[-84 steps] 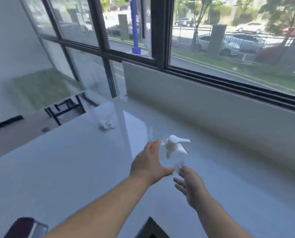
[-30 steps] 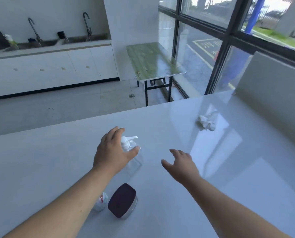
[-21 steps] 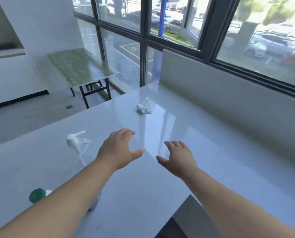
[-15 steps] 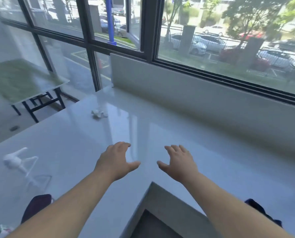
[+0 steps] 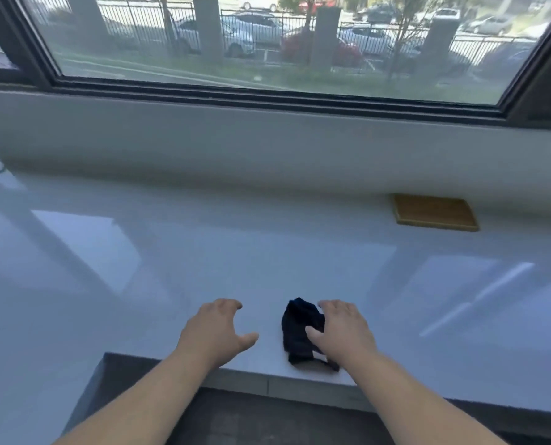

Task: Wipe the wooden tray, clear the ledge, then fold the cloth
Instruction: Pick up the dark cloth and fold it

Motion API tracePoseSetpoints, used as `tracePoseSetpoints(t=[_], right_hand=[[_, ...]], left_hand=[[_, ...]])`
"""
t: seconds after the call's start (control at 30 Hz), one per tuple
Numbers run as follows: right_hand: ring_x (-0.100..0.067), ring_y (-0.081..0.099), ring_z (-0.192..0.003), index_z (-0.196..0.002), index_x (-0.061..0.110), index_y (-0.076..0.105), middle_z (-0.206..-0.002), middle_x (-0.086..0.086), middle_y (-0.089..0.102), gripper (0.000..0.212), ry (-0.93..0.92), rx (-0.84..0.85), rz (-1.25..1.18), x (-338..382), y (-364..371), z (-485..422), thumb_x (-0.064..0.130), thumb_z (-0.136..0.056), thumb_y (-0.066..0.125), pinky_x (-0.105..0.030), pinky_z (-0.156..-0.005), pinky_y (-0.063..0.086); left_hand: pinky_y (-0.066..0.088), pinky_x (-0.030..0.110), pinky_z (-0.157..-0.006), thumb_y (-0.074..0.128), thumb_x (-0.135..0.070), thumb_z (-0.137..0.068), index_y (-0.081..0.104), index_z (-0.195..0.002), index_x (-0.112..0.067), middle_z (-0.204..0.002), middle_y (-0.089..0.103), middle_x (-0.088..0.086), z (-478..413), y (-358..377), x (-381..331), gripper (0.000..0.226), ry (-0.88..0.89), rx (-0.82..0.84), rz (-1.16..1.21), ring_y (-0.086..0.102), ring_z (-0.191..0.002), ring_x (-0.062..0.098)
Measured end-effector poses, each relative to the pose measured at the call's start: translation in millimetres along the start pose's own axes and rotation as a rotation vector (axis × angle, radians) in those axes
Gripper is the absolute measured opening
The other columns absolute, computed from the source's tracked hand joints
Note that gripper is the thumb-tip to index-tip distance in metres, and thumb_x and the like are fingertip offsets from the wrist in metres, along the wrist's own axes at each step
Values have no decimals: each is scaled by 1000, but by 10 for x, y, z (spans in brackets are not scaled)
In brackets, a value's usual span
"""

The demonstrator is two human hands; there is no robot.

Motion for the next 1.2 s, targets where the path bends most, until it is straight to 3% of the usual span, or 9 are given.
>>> tracePoseSetpoints(t=[0.2,0.33,0.5,0.63,0.73,0.83,0.97,1.1,1.2], right_hand=[[-25,55,-116,-132,25,56,-124,1,61,59,88,138,-74,-904,360,-136,60,-84,55,-36,-79,46],[-22,55,-117,-132,29,56,-124,4,60,62,43,200,-147,-996,594,-218,63,-81,62,-34,-77,45],[-20,57,-103,-119,28,60,-110,5,60,52,13,176,-188,-934,587,-335,63,-81,59,-36,-76,52],[-13,58,-94,-104,35,65,-100,13,59,44,74,161,-292,-948,369,-446,70,-80,52,-31,-66,47],[-5,65,-91,-99,37,67,-99,15,69,45,148,179,-527,-925,89,-598,75,-82,53,-29,-74,53],[4,70,-86,-102,40,71,-99,15,76,51,156,160,-782,-775,-301,-747,81,-72,62,-24,-76,55],[-1,66,-105,-114,43,67,-115,14,71,59,120,55,-876,-563,-785,-980,73,-64,75,-35,-93,56],[5,57,-96,-133,42,58,-128,15,60,65,170,-70,-761,-515,-1127,-1187,68,-75,71,-22,-68,48],[-5,60,-102,-136,36,58,-127,9,62,59,209,-108,-817,-558,-1201,-1283,69,-87,63,-23,-69,48]], left_hand=[[48,37,-100,63,-68,-76,48,-146,-34,-148,51,-12,-369,761,-739,79,6,115,-38,46,-135,15],[48,33,-92,66,-60,-72,44,-143,-40,-141,48,-12,-517,1085,-1009,76,111,178,-134,47,-126,16],[39,35,-81,56,-45,-86,62,-115,-32,-125,50,-2,-655,1228,-1217,33,240,186,-407,48,-114,22],[48,36,-84,46,-40,-91,68,-96,-33,-107,59,-12,-843,950,-1289,23,167,144,-86,53,-103,16],[54,34,-68,47,-40,-87,64,-80,-30,-84,66,-11,-1062,507,-1391,21,85,91,220,63,-81,11],[53,34,-64,50,-45,-84,64,-79,-31,-73,69,-11,-1307,-37,-1592,20,95,13,418,65,-72,11],[55,42,-74,50,-47,-84,68,-82,-27,-79,73,-3,-1571,-644,-1937,27,200,31,643,68,-81,22],[49,31,-66,55,-42,-90,69,-87,-20,-77,71,3,-1768,-1034,-2146,26,261,62,892,63,-71,19],[48,21,-64,54,-35,-104,72,-93,-26,-82,75,-7,-1837,-1196,-2234,23,291,134,1003,68,-72,8]])
Point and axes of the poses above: each hand's wrist, its own z-axis away from the middle knuckle, its own y-axis out of the palm, x = y × z, the point moved 7 cm from there along -z, towards the middle knuckle
